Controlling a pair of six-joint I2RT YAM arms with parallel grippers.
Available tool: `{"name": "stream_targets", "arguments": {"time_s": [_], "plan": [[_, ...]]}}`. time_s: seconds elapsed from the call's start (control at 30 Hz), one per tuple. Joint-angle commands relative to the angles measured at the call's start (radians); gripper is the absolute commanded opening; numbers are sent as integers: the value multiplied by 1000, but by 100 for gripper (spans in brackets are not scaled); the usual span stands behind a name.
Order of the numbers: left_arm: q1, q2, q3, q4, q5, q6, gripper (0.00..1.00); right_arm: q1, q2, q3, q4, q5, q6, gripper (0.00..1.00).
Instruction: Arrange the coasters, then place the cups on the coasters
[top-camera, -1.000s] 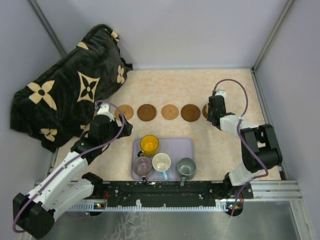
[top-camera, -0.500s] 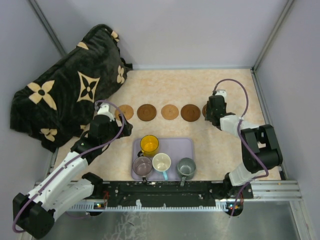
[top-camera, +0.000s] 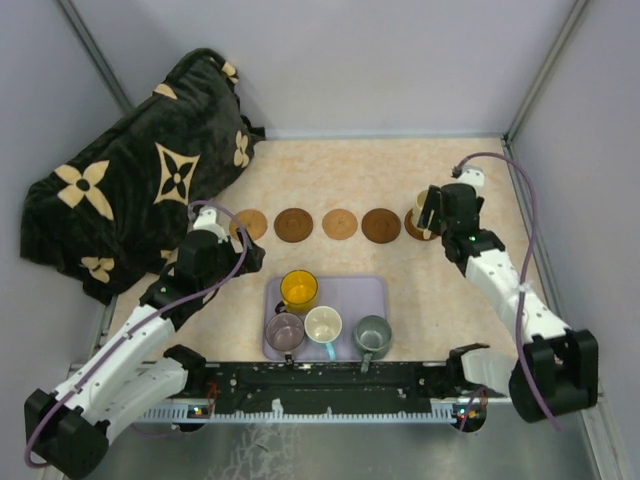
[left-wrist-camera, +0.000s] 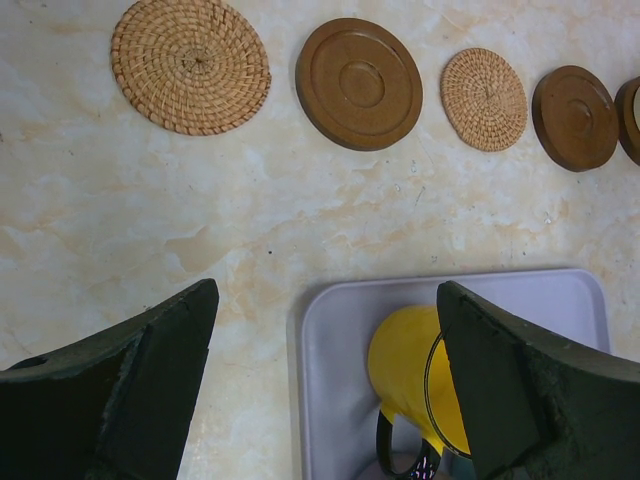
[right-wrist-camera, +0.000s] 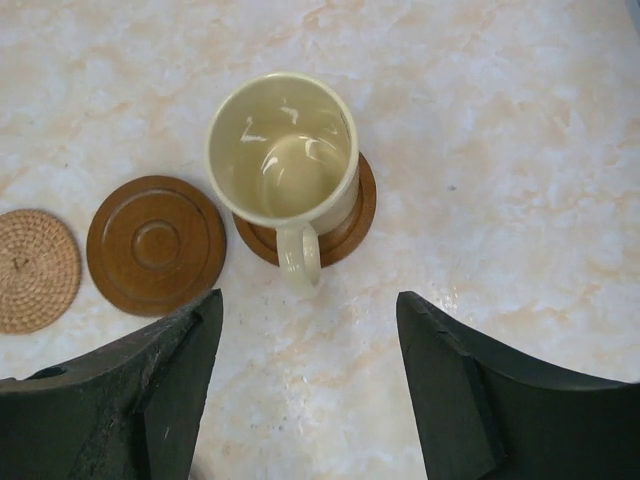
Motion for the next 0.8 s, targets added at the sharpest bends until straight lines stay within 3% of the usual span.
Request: {"name": "stream_targets", "arguments": {"time_s": [0.0,0.37,0.6,0.77], "plan": [[-3,-24,-4,15,-3,-6,96,12,-166,38,-193,-25,71,71],[-3,-39,4,-18,-24,-9,98,340,-514,-41,-575,-43,360,68],[-4,-30,13,-46,2,-1,99,566,-612,-113,-644,-56,518,65],[-4,-38,18,-65,16,-19,99,714,-569,-152,-632,-67,521,66]]}}
